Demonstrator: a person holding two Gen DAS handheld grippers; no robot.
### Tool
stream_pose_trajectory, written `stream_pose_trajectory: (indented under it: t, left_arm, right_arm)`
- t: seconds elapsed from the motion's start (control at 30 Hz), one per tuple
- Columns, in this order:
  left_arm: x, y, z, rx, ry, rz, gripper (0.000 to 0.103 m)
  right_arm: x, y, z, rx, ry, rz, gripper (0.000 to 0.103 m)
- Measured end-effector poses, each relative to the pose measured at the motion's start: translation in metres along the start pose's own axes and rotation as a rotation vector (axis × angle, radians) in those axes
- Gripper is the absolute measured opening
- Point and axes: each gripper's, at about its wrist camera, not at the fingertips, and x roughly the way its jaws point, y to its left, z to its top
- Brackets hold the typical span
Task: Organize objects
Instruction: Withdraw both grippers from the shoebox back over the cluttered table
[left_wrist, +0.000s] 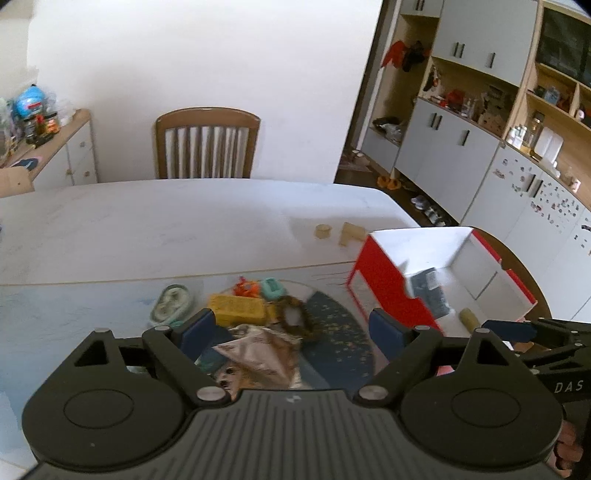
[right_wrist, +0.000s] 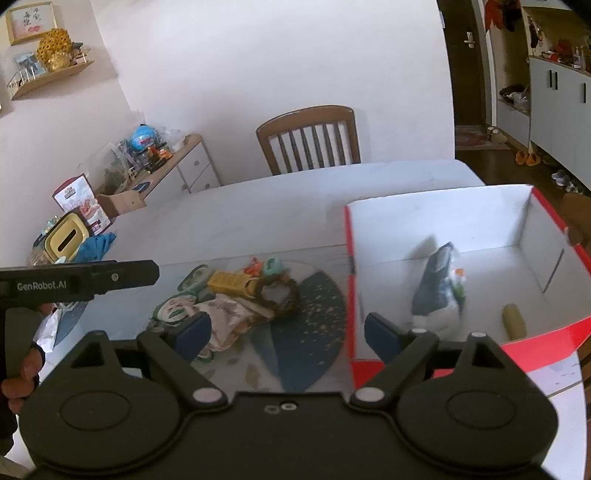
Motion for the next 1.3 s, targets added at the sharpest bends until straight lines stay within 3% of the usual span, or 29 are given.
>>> stream_pose_trajectory:
  t: [0.07,0.27,0.47,0.7,1.1,1.3]
  left_arm:
    - [-0.002,0.01,-0.003,-0.002,-0.012,0.004,0.103]
    - [-0.005,0.043,-0.013,-0.01,-0.048,0.02,0.103]
    - [0.001,0.076,-0.032,-0.037,-0.056,-0.036,0.103]
    - [0.013,0.096,-0.049,0.006,-0.045,0.007,0.103]
    - [0.051,0.129,-0.067,0.001,0.025,0.057,0.103]
    - [0.069,0.138,-0.073,0.006,0.06,0.042,0.103]
  right_arm:
    - [0.004,0.009,-0.001,-0.005,0.002,-0.002,0.09]
    - [0.019,0.027,-0.003,-0.016,0.02,-0.018,0.09]
    - [0.04,0.045,-0.002,-0.036,0.044,-0.029,0.09]
    - [0.068,0.065,0.0,-0.058,0.067,-0.049,0.09]
    - [0.125,0.082,0.007,-0.012,0.142,-0.105,0.091]
    - [0.155,0.085,0.017,0.03,0.174,-0.135,0.091]
